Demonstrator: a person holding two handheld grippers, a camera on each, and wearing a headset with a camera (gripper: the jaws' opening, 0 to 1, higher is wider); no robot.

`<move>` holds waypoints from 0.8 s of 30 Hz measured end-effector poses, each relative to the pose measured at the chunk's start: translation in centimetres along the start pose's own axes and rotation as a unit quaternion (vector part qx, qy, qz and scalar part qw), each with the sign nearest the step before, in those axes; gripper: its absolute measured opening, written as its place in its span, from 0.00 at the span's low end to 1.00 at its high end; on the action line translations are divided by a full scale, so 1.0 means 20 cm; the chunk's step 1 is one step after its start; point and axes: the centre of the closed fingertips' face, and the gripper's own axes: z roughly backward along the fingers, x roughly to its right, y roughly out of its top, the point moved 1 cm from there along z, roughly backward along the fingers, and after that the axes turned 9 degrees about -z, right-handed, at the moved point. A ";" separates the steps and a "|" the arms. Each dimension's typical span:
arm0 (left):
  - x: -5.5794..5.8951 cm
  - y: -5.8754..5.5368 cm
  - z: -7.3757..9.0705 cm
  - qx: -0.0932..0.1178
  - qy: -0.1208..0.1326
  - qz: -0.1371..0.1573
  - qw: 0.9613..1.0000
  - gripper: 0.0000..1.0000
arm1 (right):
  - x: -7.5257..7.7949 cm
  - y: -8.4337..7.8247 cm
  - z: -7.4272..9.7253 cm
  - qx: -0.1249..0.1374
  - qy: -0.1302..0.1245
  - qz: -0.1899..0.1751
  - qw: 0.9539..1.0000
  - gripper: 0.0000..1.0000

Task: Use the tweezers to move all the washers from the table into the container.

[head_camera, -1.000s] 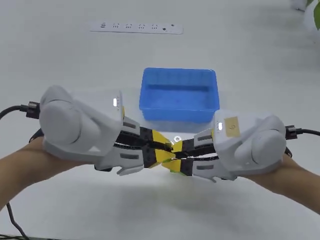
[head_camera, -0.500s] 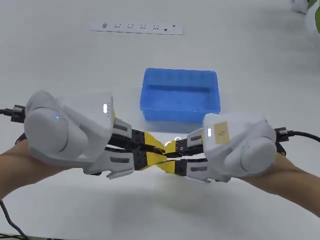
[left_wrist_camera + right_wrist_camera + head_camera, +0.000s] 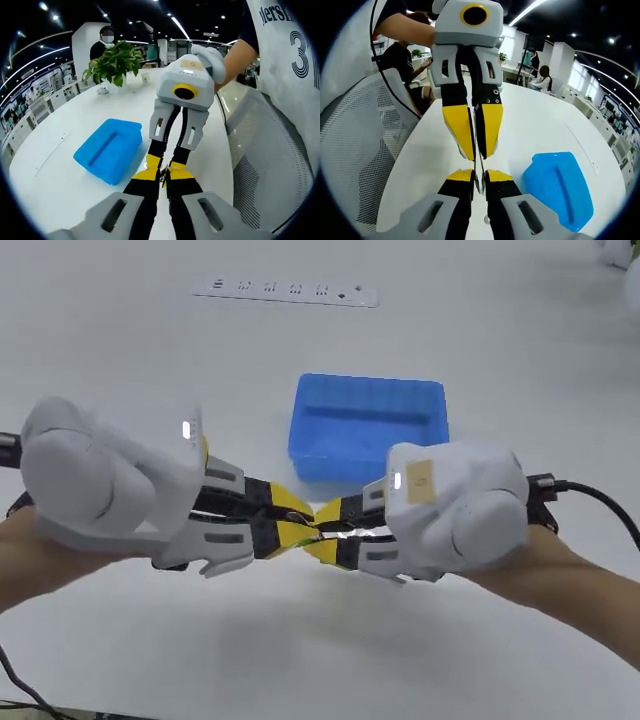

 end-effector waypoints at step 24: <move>-0.02 -0.05 0.00 -0.009 0.004 0.003 1.000 0.08 | 0.01 -0.03 -0.05 -0.008 0.003 -0.027 1.000 0.12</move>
